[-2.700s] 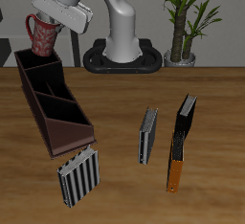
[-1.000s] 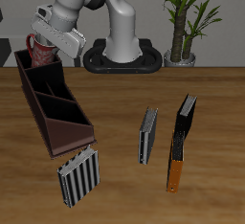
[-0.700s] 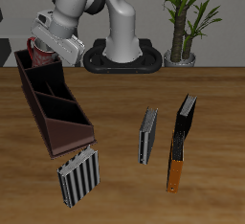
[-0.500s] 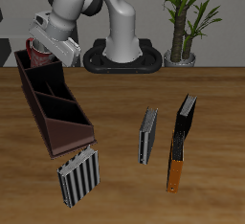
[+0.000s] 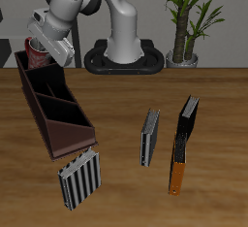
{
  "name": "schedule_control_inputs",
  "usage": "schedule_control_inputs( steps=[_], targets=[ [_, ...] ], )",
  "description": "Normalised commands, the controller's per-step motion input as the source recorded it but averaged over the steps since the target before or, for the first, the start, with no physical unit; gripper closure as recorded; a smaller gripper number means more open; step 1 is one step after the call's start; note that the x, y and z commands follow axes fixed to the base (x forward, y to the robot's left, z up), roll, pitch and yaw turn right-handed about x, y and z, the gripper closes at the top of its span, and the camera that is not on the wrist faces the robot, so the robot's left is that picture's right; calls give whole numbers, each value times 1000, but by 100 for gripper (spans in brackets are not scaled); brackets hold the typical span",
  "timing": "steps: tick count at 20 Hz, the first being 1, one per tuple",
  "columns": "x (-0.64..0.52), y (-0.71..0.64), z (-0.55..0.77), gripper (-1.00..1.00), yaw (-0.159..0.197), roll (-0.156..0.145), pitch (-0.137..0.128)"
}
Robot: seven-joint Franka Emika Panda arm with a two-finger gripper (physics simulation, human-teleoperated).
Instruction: Place the red mug into the right desk caddy's right compartment
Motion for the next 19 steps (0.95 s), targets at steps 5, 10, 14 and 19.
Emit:
schedule_control_inputs(
  steps=[5,10,14,19],
  targets=[
    [-88,4,140,-100,5,1,-28],
    [-11,55,20,-100,4,12,-3],
    [-77,217,166,-100,57,40,-21],
    [-106,151,268,-100,59,30,-37]
  ],
)
